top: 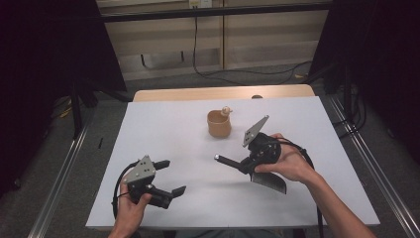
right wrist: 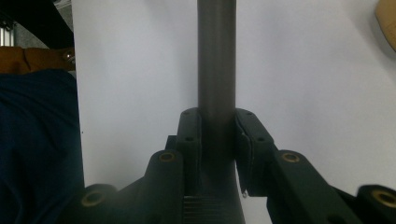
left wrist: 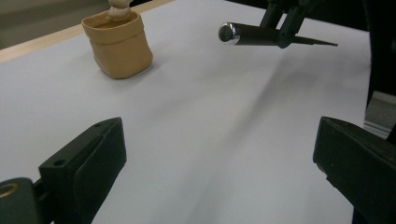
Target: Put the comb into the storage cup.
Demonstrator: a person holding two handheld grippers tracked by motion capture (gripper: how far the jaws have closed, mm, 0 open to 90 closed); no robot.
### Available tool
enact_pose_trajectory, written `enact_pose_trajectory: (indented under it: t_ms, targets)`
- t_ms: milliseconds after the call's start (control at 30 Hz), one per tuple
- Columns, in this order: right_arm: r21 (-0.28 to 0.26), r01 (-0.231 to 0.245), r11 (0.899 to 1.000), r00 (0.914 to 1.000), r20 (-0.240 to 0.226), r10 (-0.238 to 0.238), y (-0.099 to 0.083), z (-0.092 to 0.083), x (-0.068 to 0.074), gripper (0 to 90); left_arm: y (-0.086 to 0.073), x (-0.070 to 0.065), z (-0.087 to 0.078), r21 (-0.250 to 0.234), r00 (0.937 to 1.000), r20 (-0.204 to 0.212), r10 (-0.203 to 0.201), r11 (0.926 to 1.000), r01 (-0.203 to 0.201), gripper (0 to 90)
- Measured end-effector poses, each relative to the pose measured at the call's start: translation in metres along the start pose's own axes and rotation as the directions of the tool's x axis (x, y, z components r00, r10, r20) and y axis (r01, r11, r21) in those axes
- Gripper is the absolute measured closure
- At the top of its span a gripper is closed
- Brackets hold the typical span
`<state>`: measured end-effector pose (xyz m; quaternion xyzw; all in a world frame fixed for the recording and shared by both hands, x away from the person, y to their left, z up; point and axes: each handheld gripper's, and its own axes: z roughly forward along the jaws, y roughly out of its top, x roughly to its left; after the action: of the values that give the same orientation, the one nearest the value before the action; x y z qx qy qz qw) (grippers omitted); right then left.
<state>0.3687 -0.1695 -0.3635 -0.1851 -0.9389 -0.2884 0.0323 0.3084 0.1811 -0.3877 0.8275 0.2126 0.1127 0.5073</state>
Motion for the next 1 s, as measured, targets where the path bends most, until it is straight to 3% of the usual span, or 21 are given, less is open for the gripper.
enact_pose_trajectory:
  t_ms: [167, 367, 500, 700, 800, 867, 900, 1000]
  targets:
    - [0.034, 0.021, 0.999, 0.9997, -0.016, -0.020, 0.003, 0.002, -0.002, 72.6, 0.015, -0.002, 0.001, 0.028, 0.9973, 0.062, 0.039, 0.9988, -0.041, 2.7]
    - [0.055, 0.027, 0.998, 0.9993, -0.028, -0.025, 0.007, 0.004, -0.004, 72.6, 0.021, 0.002, 0.007, 0.021, 0.9968, 0.054, 0.059, 0.9980, -0.061, 3.6]
    - [0.042, 0.032, 0.999, 0.9989, -0.037, -0.030, 0.006, 0.005, -0.003, 72.6, 0.021, 0.003, 0.015, 0.057, 0.9954, 0.074, 0.061, 0.9962, -0.065, 5.5]
    - [0.045, 0.039, 0.998, 0.9975, -0.061, -0.036, 0.005, 0.011, -0.002, 72.6, 0.030, 0.001, 0.026, 0.121, 0.9852, 0.160, 0.061, 0.9893, -0.081, 7.1]
    - [0.047, 0.045, 0.998, 0.9968, -0.068, -0.041, 0.006, 0.014, -0.002, 72.6, 0.035, 0.000, 0.030, 0.126, 0.9821, 0.162, 0.097, 0.9851, -0.118, 8.2]
    - [0.048, 0.053, 0.997, 0.9958, -0.078, -0.049, 0.006, 0.015, -0.002, 72.6, 0.037, 0.001, 0.032, 0.111, 0.9748, 0.193, 0.111, 0.9848, -0.134, 8.7]
    - [0.049, 0.057, 0.997, 0.9952, -0.082, -0.052, 0.006, 0.016, -0.002, 72.6, 0.036, 0.000, 0.033, 0.104, 0.9759, 0.192, 0.103, 0.9866, -0.125, 9.3]
    - [0.055, 0.066, 0.996, 0.9934, -0.098, -0.060, 0.005, 0.021, -0.001, 72.6, 0.037, 0.001, 0.037, 0.125, 0.9713, 0.208, 0.115, 0.9818, -0.143, 9.3]
